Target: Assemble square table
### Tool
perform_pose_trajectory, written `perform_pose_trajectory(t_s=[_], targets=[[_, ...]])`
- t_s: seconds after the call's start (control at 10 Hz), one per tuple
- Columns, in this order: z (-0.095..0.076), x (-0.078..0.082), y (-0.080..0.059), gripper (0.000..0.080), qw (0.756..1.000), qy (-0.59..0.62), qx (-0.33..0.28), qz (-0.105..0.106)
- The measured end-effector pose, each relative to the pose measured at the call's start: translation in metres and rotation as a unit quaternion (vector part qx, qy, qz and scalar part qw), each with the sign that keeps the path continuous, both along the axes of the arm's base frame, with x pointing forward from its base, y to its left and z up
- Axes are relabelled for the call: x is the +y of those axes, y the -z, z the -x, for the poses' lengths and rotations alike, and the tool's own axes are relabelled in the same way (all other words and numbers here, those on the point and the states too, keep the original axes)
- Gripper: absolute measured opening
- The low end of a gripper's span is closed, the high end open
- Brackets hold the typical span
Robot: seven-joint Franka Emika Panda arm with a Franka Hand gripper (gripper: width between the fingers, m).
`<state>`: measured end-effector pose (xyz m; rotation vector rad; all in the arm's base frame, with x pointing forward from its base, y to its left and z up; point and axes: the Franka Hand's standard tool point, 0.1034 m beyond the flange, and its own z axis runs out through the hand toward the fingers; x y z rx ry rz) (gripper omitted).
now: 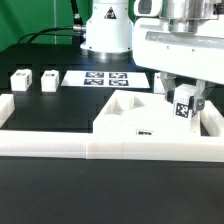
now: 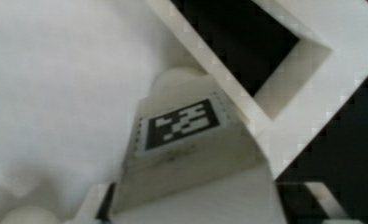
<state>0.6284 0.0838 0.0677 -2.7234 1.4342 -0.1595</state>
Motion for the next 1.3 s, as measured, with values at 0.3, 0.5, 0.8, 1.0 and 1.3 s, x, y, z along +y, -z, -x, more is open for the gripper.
perform_pose_trajectory(t_s=[0.3, 0.5, 0.8, 1.0, 1.3], targets=[[0.0, 0.0, 0.0, 0.0594, 1.0, 0.0, 0.0, 0.0], [0.0, 0.0, 0.0, 0.0639, 1.0, 0.0, 0.0, 0.0], [0.0, 0.0, 0.0, 0.0649, 1.0, 0.0, 0.0, 0.0], [0.0, 0.0, 0.0, 0.0649, 1.0, 0.0, 0.0, 0.0], [-0.0001, 0.0, 0.0, 0.0649, 1.0, 0.0, 0.0, 0.0]])
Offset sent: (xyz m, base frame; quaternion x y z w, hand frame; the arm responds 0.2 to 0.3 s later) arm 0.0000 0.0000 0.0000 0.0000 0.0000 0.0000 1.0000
